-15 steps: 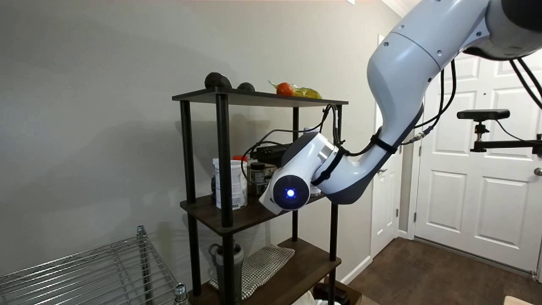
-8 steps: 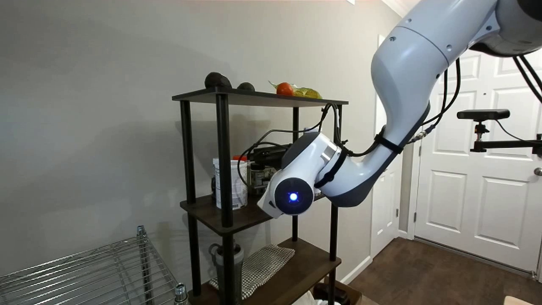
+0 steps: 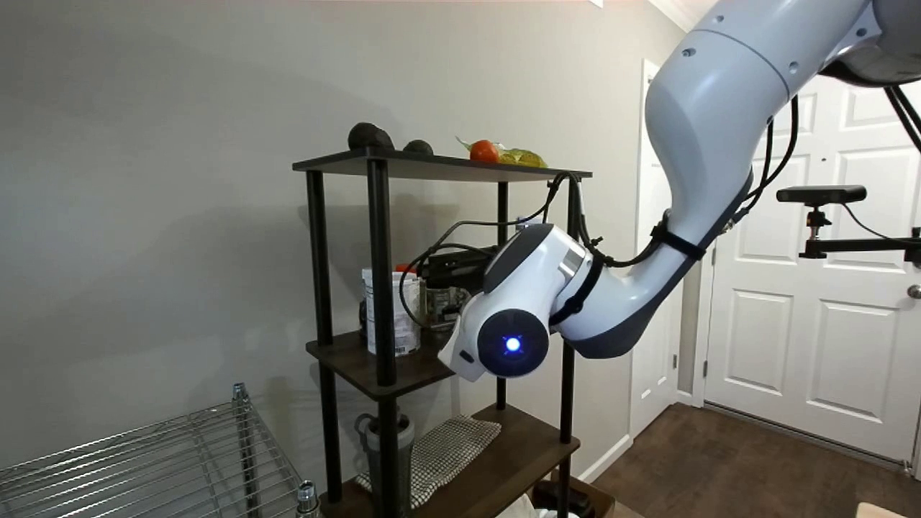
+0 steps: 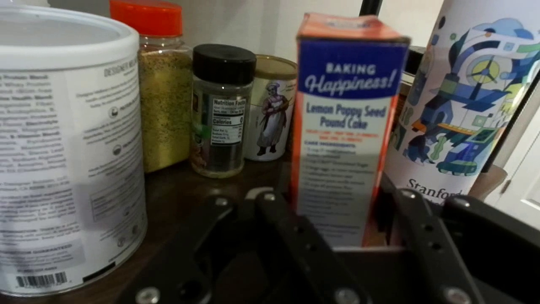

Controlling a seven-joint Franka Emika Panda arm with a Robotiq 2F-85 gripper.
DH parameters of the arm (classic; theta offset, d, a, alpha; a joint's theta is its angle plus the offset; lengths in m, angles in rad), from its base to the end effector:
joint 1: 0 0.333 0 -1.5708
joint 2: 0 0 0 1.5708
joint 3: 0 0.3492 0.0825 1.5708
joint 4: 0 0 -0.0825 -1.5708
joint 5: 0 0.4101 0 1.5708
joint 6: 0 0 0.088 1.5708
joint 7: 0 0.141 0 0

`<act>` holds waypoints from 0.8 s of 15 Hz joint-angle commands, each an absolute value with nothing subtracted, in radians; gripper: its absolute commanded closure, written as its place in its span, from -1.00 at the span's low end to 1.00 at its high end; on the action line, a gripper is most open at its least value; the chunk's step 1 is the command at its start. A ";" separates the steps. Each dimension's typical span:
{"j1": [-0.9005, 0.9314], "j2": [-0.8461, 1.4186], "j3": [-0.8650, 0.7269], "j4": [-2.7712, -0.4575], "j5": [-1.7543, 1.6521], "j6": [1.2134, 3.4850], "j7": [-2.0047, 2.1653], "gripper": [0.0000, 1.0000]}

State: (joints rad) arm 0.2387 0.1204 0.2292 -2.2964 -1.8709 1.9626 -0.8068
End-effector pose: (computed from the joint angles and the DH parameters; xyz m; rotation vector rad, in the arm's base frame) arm 0.5494 0.1730 0.3345 0.4472 1.6692 -0.5394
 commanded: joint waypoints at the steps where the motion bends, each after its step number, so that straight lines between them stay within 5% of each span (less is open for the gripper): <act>1: 0.255 0.061 0.248 -2.376 -1.879 1.950 -0.765 0.64; 12: 0.281 -0.105 0.283 -2.555 -1.924 2.012 -0.716 0.64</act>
State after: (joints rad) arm 0.2723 -0.0054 0.2760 -2.4613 -1.8936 1.9739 -0.7552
